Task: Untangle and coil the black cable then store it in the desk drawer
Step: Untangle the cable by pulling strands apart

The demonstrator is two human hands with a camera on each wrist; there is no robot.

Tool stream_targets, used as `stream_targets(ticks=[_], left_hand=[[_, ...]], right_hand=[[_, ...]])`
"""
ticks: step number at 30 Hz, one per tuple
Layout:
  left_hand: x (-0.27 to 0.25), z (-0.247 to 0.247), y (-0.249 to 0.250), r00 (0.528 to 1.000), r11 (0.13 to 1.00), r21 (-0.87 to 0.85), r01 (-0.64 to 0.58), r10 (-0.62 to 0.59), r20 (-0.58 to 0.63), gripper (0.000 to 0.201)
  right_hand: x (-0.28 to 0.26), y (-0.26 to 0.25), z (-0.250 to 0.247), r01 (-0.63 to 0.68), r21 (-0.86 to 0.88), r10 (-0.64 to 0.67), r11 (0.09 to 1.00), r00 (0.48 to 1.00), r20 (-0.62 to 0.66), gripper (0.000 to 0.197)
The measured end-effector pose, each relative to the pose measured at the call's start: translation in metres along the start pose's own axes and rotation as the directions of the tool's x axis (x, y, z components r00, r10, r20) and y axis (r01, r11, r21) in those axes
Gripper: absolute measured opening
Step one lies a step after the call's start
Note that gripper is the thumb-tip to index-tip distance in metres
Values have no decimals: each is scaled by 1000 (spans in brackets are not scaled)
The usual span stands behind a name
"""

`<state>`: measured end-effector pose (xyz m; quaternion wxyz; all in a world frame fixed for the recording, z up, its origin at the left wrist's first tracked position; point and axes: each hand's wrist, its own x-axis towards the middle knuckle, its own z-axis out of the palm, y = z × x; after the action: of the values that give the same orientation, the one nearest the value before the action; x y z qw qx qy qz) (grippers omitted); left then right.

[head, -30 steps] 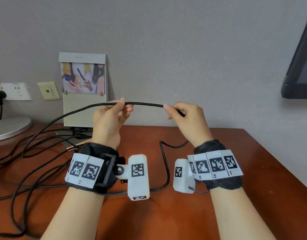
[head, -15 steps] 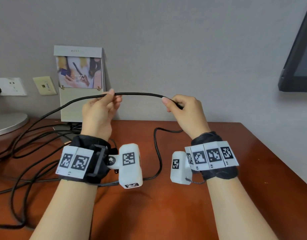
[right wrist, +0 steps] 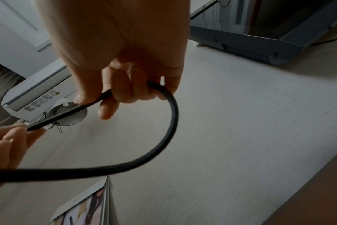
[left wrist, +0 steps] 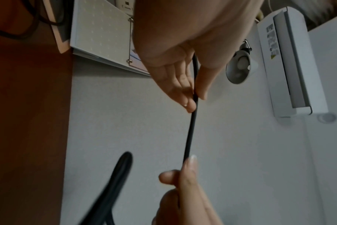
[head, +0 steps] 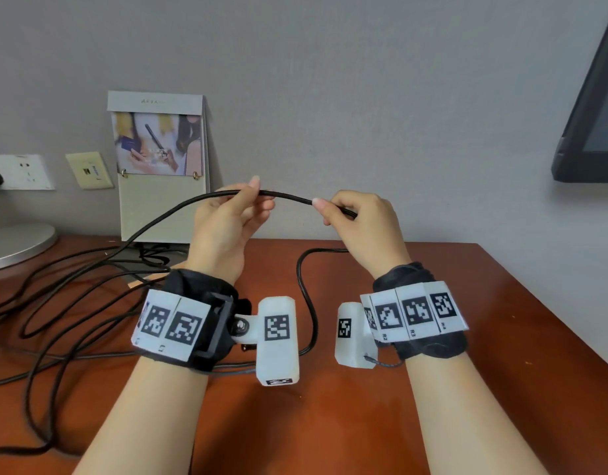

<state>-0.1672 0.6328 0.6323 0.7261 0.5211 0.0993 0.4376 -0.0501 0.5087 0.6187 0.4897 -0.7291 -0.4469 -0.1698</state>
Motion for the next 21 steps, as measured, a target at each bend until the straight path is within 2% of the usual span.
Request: stream_targets(ticks=[5, 8, 14, 21], left_hand=[[6, -15, 8, 993, 998, -55, -38, 32, -116, 16], [7, -18, 9, 989, 996, -78, -44, 33, -143, 17], [-2, 2, -2, 999, 999, 37, -3, 2, 38, 11], [4, -7, 4, 999, 999, 42, -25, 24, 25, 13]], right_hand=[[1, 3, -2, -16, 48, 18, 999, 999, -35, 40], [1, 1, -1, -11, 37, 12, 999, 999, -44, 39], [-1, -6, 3, 33, 23, -33, 999, 999, -6, 40], [0, -4, 3, -2, 56, 1, 998, 1000, 30, 37]])
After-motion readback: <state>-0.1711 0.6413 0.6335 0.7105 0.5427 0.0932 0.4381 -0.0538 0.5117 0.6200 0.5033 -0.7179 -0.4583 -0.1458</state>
